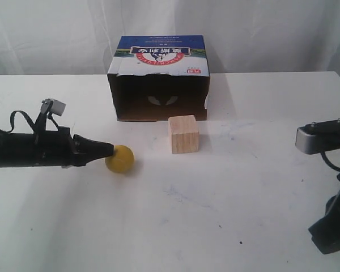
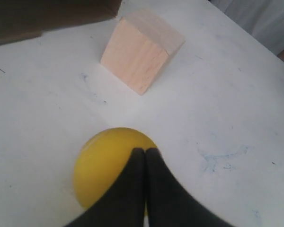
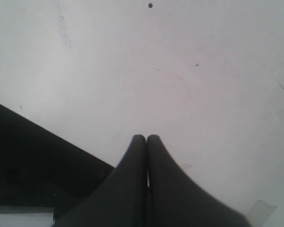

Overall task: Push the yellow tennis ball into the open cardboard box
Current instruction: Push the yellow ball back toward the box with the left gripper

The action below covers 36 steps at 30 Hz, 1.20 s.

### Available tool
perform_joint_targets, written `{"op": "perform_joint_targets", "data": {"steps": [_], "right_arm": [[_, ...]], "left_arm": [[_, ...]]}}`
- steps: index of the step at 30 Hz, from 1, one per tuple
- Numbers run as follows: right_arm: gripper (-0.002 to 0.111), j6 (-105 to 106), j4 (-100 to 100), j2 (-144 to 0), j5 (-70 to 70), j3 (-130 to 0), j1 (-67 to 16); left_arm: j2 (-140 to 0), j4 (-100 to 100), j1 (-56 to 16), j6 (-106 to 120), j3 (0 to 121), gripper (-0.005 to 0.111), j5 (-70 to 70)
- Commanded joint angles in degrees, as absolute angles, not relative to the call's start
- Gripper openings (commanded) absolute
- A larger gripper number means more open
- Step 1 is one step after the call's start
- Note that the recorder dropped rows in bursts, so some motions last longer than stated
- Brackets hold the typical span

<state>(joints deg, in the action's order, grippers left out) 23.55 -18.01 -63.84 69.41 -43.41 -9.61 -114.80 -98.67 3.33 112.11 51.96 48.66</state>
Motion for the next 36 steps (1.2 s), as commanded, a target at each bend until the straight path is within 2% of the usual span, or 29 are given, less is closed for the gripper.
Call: {"op": "perform_joint_targets", "data": {"steps": [1, 10, 18, 26, 36], "right_arm": [[0.000, 24.28, -18.05, -63.46, 68.80, -43.20, -9.14], [0.000, 23.42, -18.05, -63.46, 64.78, -43.20, -9.14], [0.000, 22.25, -18.05, -63.46, 62.72, -43.20, -9.14], [0.000, 22.25, -18.05, -63.46, 62.24, -43.20, -9.14], [0.000, 22.25, -18.05, -63.46, 61.25, -43.20, -9.14]], "left_arm": [[-115.58, -99.95, 3.16, 118.64, 54.70, 0.000, 48.25], [-115.32, -99.95, 3.27, 111.36, 61.16, 0.000, 57.49], [-115.32, -99.95, 3.27, 105.47, 56.45, 0.000, 41.00], [-115.43, -99.95, 3.27, 112.19, 53.81, 0.000, 38.94], [-115.59, -99.95, 3.27, 112.88, 58.48, 0.000, 38.37]]}}
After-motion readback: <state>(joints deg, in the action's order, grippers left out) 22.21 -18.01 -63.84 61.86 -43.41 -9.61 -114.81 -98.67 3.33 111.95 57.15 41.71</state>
